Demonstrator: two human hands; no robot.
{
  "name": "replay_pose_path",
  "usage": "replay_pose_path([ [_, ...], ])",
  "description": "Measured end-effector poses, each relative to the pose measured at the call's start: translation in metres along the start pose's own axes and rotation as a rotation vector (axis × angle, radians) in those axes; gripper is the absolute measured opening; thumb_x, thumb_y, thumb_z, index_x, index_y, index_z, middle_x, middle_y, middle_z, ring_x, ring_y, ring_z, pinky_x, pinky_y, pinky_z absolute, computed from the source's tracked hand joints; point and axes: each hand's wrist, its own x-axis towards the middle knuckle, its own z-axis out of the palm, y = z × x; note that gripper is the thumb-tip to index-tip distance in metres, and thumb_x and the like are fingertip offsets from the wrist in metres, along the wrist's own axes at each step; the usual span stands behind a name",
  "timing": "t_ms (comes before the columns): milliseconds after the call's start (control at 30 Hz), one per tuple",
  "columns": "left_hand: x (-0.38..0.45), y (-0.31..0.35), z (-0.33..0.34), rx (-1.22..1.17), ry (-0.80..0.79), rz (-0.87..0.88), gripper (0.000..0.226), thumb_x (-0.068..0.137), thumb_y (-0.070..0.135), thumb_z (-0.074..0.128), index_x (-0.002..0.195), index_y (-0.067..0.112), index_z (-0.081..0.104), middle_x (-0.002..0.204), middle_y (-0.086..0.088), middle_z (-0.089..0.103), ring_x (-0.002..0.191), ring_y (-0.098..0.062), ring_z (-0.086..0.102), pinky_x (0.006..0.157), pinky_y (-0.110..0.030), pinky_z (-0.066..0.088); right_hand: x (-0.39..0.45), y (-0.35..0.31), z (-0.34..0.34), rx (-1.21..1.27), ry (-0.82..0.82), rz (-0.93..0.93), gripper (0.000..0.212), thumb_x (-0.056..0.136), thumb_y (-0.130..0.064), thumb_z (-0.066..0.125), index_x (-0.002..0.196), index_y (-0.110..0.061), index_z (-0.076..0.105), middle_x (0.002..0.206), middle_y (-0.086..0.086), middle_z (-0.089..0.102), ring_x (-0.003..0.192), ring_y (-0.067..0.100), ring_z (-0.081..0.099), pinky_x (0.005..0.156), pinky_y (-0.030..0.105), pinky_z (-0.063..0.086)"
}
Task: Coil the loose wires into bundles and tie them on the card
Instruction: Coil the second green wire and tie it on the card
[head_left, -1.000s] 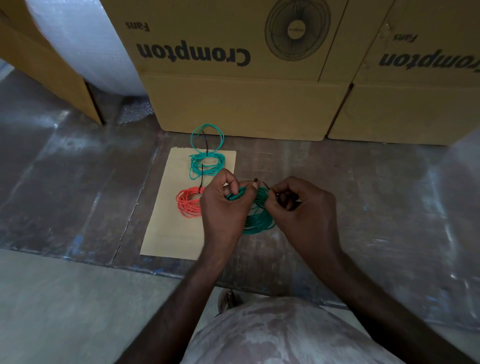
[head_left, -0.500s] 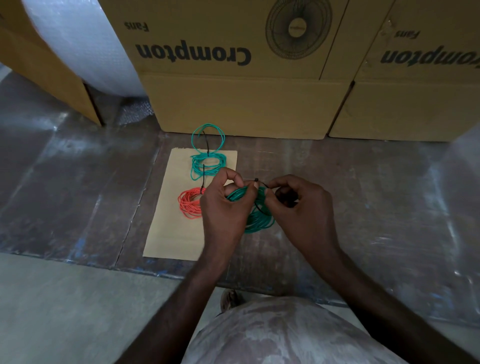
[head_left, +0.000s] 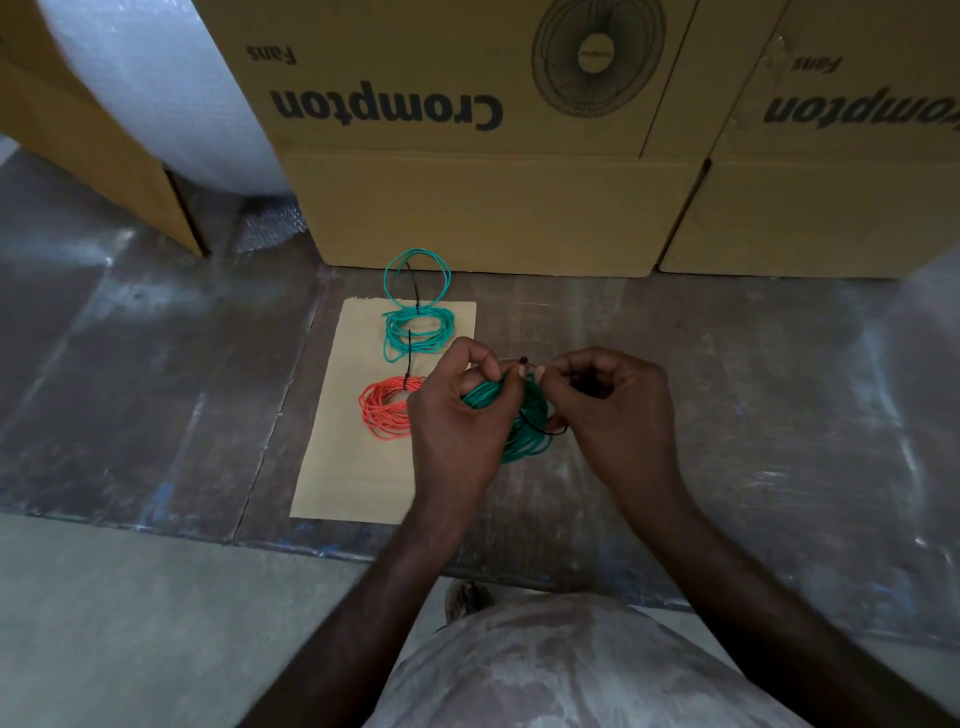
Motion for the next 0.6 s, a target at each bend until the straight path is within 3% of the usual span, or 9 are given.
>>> replay_pose_path([
  [167,0.0002,0.0011,-0.0008,-0.012,-0.003,-0.005,0.026,0.093,0.006,0.078,0.085,0.011,0.054,0.079,-0.006,0.078,0.085,-0.022,0.08,0.073,-0.051,0.063,-0.0011,0.0029,0.0007,-0.004,0.011,-0.019,0.008,0.086,-0.008,0.081,0.083,-0.015,0.08,0.072,-0.001,0.076,0.068,0.025,0.076,0.064,0.055,0.063],
  [600,0.0023,-0.0009,0.0002,-0.044,-0.015,-0.028,0.025,0.093,0.006,0.078,0.086,0.01,0.054,0.08,-0.007,0.079,0.087,-0.027,0.08,0.075,-0.055,0.063,-0.0018,0.0057,-0.0003,-0.03,0.003,-0.067,0.005,0.086,-0.012,0.081,0.083,-0.015,0.08,0.073,-0.002,0.076,0.07,0.025,0.074,0.062,0.053,0.063],
])
